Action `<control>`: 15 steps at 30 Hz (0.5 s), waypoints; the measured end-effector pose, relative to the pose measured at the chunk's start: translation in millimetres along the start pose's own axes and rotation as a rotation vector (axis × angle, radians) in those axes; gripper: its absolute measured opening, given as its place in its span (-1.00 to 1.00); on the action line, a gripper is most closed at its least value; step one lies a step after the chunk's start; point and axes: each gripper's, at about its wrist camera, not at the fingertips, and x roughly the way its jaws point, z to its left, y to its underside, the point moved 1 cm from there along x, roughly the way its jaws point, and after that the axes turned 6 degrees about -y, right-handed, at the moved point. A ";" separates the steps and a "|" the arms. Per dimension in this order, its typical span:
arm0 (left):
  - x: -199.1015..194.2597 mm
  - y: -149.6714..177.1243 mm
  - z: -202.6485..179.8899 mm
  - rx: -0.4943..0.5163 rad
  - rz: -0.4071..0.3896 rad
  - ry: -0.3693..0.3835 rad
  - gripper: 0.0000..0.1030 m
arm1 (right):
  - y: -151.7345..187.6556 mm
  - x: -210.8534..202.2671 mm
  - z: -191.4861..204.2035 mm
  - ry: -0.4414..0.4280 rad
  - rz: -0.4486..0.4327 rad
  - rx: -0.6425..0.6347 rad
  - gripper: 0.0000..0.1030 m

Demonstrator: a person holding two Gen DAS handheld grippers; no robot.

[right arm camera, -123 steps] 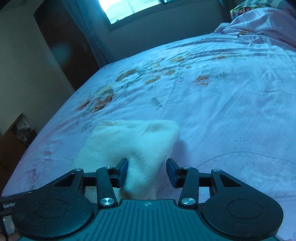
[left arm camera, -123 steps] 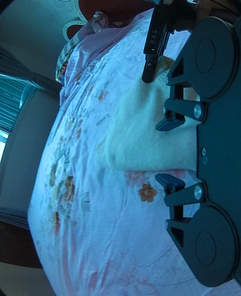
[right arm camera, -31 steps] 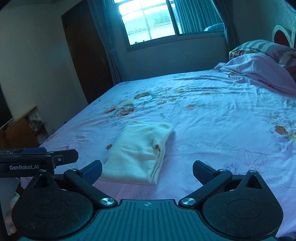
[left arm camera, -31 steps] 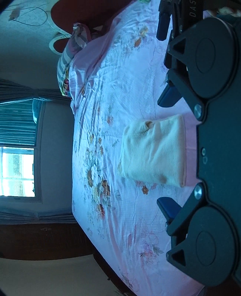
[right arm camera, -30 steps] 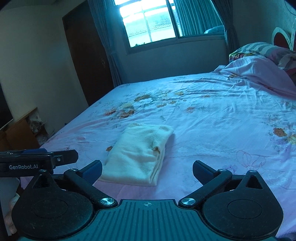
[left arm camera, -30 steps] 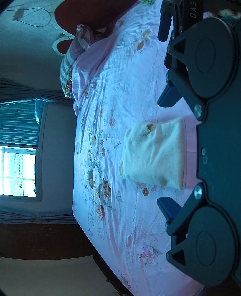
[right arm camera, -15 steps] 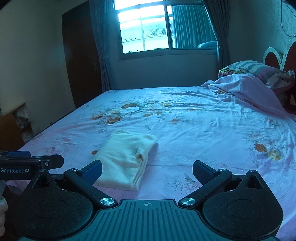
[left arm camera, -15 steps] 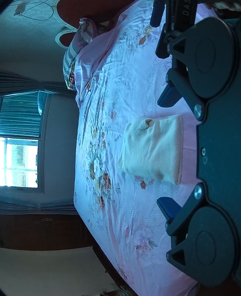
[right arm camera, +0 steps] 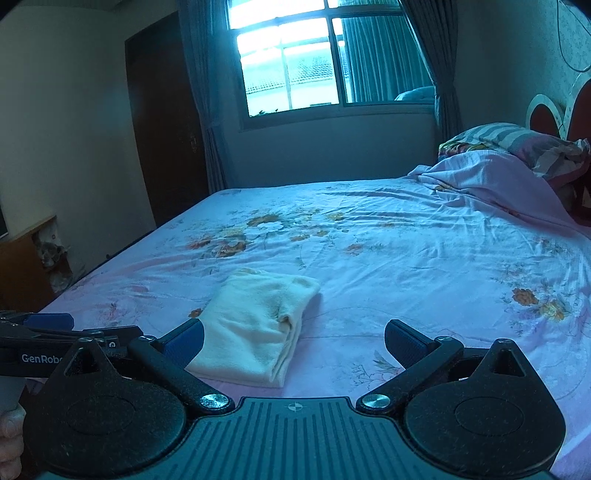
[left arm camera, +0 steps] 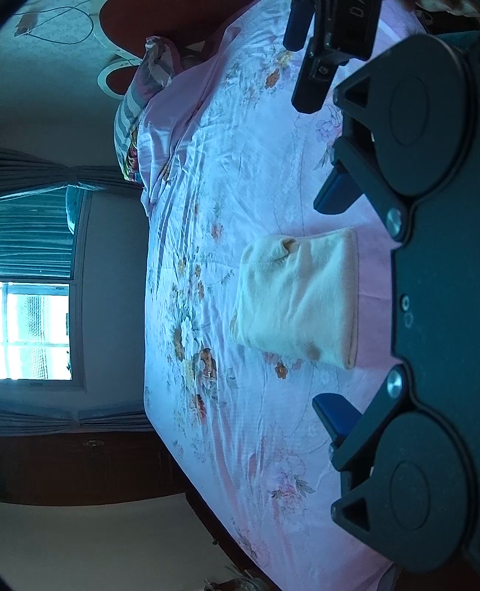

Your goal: Fold small clothes

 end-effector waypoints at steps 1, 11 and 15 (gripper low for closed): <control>-0.3 -0.1 -0.6 0.004 -0.001 -0.002 0.97 | -0.3 -0.1 -0.1 -0.002 0.000 0.002 0.99; 0.9 -1.5 0.1 0.006 0.000 0.004 0.97 | -0.1 -1.5 -0.2 -0.002 -0.007 -0.005 0.99; 1.9 -2.1 -0.5 0.010 0.000 0.005 0.97 | -0.6 -1.2 -1.2 0.000 -0.007 -0.001 1.00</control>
